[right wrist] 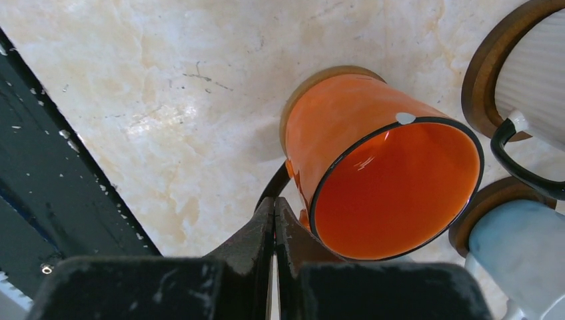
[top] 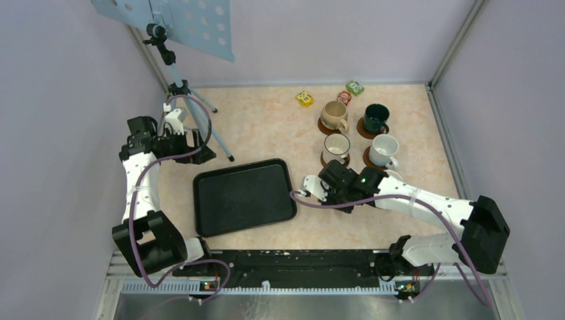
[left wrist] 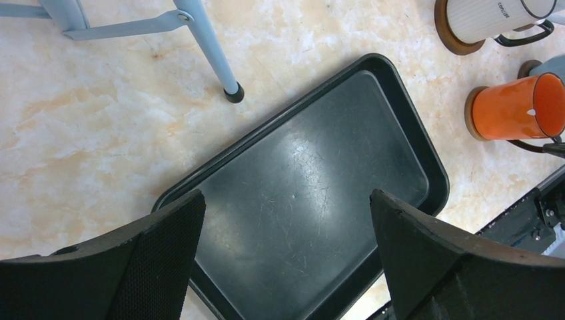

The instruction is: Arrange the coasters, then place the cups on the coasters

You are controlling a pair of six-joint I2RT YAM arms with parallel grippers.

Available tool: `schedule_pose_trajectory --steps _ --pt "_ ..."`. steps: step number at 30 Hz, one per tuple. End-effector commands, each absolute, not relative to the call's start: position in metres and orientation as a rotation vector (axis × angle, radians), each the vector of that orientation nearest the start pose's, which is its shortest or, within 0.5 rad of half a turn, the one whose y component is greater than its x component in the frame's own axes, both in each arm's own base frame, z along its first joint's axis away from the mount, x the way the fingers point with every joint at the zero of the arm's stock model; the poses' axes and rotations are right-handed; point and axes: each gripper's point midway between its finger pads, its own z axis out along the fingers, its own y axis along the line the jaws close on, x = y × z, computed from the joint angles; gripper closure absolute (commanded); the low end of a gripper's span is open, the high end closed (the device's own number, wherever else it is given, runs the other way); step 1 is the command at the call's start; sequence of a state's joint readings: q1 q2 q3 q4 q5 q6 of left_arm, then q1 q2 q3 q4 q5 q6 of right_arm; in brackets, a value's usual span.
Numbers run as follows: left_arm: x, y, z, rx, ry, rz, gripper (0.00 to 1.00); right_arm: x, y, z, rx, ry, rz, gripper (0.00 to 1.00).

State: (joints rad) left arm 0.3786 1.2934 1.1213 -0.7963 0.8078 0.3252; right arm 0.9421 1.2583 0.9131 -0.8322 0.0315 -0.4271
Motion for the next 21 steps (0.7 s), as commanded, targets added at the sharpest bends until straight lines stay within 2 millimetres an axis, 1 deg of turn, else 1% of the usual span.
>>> schedule_pose_trajectory --steps 1,4,11,14,15,18,21 --pt "0.311 -0.010 0.209 0.298 2.195 -0.669 0.01 0.172 0.177 0.089 -1.761 2.130 -0.019 1.00" --pt "0.311 -0.012 0.213 0.309 2.183 -0.665 0.01 0.172 0.171 0.089 -1.767 2.140 -0.052 1.00" --pt "0.310 -0.016 0.211 0.333 2.190 -0.659 0.01 0.174 0.160 0.090 -1.773 2.137 -0.118 1.00" --pt "0.308 -0.022 0.211 0.368 2.188 -0.654 0.01 0.171 0.159 0.092 -1.772 2.141 -0.099 1.00" --pt "0.307 -0.025 0.210 0.385 2.189 -0.648 0.01 0.169 0.162 0.094 -1.773 2.136 -0.078 1.00" --pt "0.305 -0.039 0.208 0.474 2.198 -0.614 0.01 0.168 0.178 0.112 -1.747 2.087 0.027 1.00" --pt "0.299 -0.063 0.199 0.616 2.215 -0.570 0.01 0.170 0.199 0.135 -1.693 2.017 0.137 0.99"
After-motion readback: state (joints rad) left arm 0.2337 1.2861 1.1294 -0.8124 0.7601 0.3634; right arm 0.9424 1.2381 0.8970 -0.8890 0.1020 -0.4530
